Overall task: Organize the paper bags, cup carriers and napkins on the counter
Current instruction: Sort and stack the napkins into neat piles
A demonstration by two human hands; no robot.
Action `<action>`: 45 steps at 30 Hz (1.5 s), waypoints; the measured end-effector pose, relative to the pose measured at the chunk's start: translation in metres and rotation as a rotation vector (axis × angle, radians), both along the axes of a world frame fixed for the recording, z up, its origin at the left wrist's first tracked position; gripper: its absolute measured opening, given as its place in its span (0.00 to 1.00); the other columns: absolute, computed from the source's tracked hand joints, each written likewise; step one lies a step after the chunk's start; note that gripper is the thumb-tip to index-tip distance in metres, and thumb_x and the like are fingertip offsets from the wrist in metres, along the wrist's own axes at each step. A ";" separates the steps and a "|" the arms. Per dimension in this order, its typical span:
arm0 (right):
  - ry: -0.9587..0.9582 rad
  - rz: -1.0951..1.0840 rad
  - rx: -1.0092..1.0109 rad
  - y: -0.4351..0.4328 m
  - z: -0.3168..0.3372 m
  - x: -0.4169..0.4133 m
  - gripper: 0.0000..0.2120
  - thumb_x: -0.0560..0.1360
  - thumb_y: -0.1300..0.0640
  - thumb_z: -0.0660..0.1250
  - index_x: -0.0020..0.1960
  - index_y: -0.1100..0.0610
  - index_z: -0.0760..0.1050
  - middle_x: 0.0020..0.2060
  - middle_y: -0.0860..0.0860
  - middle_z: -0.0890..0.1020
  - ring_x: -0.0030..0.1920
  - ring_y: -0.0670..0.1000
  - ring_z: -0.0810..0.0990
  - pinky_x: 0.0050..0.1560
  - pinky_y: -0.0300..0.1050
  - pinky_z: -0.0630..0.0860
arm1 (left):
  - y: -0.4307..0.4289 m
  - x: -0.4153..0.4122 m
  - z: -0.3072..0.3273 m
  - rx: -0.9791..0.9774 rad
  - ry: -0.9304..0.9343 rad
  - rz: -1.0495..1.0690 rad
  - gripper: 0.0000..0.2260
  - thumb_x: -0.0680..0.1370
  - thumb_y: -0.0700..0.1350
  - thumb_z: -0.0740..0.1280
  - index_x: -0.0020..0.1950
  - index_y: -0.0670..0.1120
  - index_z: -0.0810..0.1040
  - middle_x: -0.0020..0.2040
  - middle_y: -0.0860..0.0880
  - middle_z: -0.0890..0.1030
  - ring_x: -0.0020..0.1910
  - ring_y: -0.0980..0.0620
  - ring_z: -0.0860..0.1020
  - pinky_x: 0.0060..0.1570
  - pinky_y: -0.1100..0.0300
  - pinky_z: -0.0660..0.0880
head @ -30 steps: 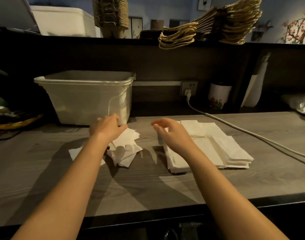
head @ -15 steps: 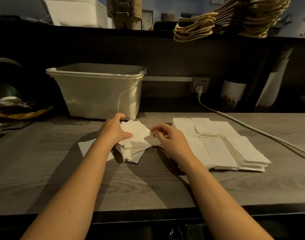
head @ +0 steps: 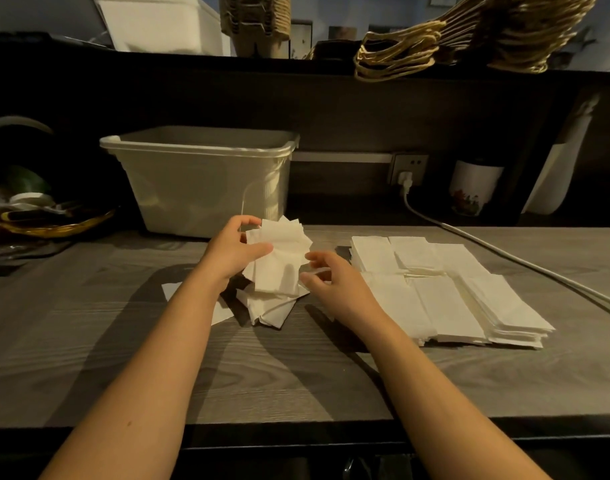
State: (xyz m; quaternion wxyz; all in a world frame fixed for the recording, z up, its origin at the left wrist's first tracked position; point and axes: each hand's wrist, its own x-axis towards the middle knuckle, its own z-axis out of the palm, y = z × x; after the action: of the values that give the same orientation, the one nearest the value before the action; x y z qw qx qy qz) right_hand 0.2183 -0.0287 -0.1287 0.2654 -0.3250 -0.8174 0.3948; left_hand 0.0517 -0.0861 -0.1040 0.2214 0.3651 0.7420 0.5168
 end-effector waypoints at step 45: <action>0.475 0.026 -0.104 -0.005 -0.002 -0.004 0.29 0.76 0.61 0.65 0.71 0.42 0.57 0.51 0.41 0.75 0.52 0.43 0.77 0.43 0.33 0.77 | -0.002 0.025 0.009 0.060 -0.065 -0.233 0.20 0.78 0.53 0.62 0.69 0.53 0.66 0.61 0.51 0.75 0.58 0.51 0.76 0.59 0.48 0.74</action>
State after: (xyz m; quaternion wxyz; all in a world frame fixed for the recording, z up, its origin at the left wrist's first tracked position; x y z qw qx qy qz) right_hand 0.2146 -0.0340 -0.1311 0.4280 -0.2259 -0.7145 0.5052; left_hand 0.0770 -0.0878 -0.0948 0.2930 0.4381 0.6713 0.5211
